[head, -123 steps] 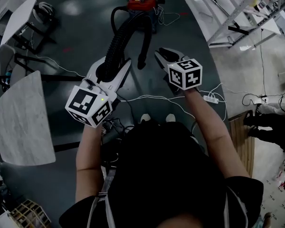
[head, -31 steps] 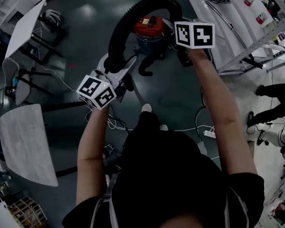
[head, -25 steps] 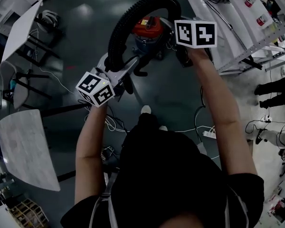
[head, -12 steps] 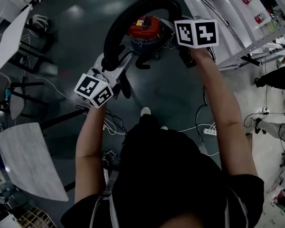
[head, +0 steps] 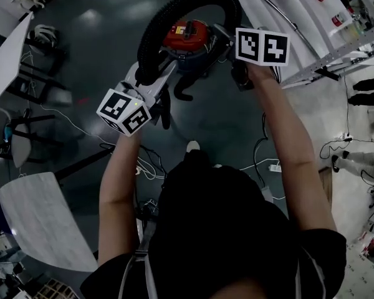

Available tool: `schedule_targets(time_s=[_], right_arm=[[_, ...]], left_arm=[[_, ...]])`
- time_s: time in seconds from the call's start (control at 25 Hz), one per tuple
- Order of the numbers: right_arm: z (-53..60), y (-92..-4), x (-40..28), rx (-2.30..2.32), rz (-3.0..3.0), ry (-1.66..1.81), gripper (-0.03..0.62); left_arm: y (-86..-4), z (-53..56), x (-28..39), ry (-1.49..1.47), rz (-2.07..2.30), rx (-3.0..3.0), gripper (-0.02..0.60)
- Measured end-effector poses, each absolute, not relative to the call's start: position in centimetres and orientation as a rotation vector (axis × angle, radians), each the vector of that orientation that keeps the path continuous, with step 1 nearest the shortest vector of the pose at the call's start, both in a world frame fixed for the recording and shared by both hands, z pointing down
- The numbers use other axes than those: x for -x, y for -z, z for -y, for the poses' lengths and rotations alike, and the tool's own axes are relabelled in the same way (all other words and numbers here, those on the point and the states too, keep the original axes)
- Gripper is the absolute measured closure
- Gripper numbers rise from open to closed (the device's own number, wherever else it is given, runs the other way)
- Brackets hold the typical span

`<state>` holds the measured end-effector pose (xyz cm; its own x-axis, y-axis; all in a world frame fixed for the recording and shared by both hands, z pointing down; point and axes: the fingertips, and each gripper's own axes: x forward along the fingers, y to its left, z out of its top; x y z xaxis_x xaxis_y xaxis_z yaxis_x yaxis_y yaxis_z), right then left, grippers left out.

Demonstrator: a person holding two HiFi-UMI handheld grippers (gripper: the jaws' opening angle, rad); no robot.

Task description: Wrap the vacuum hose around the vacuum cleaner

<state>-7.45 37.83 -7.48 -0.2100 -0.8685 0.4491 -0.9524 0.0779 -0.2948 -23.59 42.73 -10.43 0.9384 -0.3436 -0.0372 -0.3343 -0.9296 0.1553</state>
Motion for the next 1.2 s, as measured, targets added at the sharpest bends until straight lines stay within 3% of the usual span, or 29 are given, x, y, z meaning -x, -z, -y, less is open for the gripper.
schedule_targets(time_s=[0.28, 0.64, 0.84, 1.2], right_arm=[[-35.8, 7.2, 9.2, -1.843, 2.207, -0.917, 0.413], [-34.4, 6.7, 11.2, -1.779, 2.263, -1.049, 0.411], [-33.2, 9.0, 13.1, -1.702, 2.374, -1.075, 0.411], [-31.6, 11.6, 16.2, -1.533, 2.469, -1.062, 0.411]], left_arm=[[8.0, -41.8, 22.9, 0.008, 0.250, -2.821, 0.371], [6.8, -40.1, 23.3, -0.071, 0.213, -2.845, 0.332], [6.7, -40.2, 22.8, -0.065, 0.155, -2.837, 0.220], [5.8, -38.0, 23.0, -0.180, 0.225, -2.887, 0.204]])
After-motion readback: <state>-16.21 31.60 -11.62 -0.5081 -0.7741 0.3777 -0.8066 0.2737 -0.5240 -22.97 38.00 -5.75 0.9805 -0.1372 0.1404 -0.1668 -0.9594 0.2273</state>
